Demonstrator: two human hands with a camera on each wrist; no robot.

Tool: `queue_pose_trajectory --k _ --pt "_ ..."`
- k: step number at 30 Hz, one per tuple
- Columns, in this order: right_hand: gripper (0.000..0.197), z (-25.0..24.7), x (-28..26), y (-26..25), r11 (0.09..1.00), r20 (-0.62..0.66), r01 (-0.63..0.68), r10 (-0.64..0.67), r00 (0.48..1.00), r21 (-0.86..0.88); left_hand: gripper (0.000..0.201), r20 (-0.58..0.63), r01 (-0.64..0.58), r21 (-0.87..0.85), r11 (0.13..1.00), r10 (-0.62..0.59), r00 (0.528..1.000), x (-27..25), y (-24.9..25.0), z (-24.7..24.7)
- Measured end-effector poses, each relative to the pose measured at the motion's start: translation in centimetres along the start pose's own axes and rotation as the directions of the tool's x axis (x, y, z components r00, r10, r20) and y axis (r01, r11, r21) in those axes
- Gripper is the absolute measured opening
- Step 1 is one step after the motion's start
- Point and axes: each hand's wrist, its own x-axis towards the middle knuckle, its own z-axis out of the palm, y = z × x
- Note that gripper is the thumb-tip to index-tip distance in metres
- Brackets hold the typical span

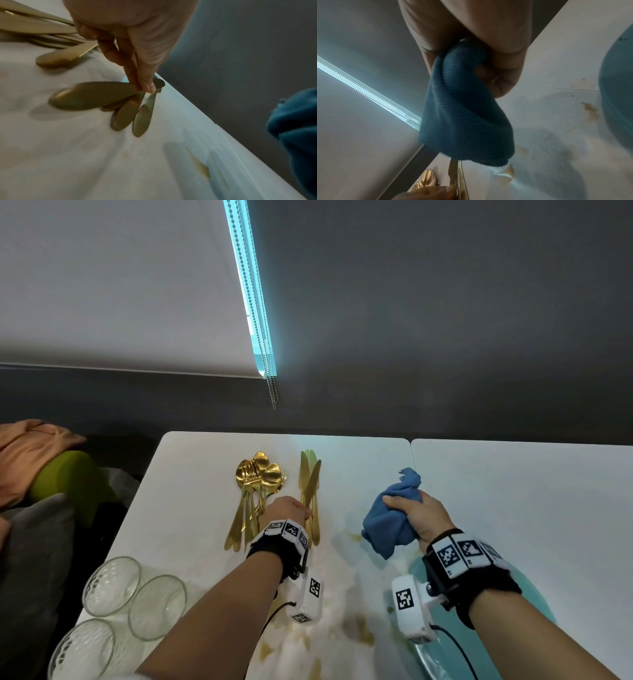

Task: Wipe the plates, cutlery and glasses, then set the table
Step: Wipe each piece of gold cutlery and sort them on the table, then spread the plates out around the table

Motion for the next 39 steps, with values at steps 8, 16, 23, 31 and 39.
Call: queue_pose_trajectory --k 8,16,23,31,39 --pt "0.023 1.1 -1.0 0.3 0.995 0.242 -0.036 0.013 0.97 0.092 0.048 -0.031 -0.234 -0.091 0.968 0.232 0.972 -1.8 2.6 -0.2" --pt "0.064 3.5 -1.7 -1.2 0.928 0.297 -0.049 -0.068 0.952 0.368 0.03 0.327 -0.274 -0.444 0.853 0.439 0.837 -4.5 3.8 -2.3" --pt "0.072 7.7 -3.0 -0.9 0.939 0.328 -0.342 0.31 0.893 0.045 0.034 0.19 -0.092 -0.746 0.659 0.343 0.92 -5.0 1.9 -5.2" --pt "0.024 13.4 -2.8 -2.8 0.996 0.231 0.027 -0.047 0.972 0.089 0.038 0.137 -0.08 -0.742 0.665 0.267 0.954 -5.2 -1.9 -8.3" --pt "0.021 20.9 -1.4 -2.0 0.88 0.356 0.212 -0.053 0.933 -0.424 0.052 -0.004 0.035 -0.414 0.91 -0.04 0.999 -5.0 -6.4 -14.8"
